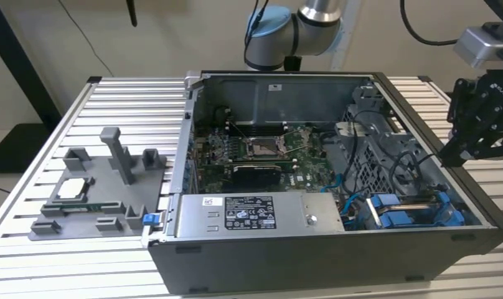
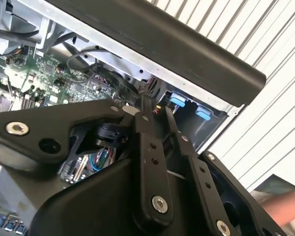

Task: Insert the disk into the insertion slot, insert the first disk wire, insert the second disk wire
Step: 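Insert the second disk wire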

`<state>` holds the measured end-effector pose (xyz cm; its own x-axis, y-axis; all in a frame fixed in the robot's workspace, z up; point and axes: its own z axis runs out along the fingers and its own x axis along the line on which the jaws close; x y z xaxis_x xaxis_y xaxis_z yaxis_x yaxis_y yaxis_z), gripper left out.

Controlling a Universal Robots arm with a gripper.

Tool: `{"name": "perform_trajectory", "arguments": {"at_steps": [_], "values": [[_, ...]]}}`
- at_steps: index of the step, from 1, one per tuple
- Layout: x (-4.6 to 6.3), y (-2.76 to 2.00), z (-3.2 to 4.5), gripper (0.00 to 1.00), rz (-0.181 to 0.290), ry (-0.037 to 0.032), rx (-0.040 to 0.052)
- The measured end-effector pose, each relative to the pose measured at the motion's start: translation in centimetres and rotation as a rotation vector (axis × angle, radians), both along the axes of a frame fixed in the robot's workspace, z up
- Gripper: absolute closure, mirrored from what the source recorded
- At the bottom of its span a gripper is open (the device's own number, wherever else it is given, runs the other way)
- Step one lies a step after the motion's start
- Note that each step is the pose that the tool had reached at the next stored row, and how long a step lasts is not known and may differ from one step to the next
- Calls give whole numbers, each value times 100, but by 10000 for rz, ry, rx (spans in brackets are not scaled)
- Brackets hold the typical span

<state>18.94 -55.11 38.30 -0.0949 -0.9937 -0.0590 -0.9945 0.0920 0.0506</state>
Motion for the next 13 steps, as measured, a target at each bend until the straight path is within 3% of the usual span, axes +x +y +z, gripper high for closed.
{"name": "perform_trajectory", "arguments": {"at_steps": [4, 13], "values": [[-1, 0, -3, 100, -151, 111, 1], [-1, 0, -3, 100, -166, 117, 2]]}}
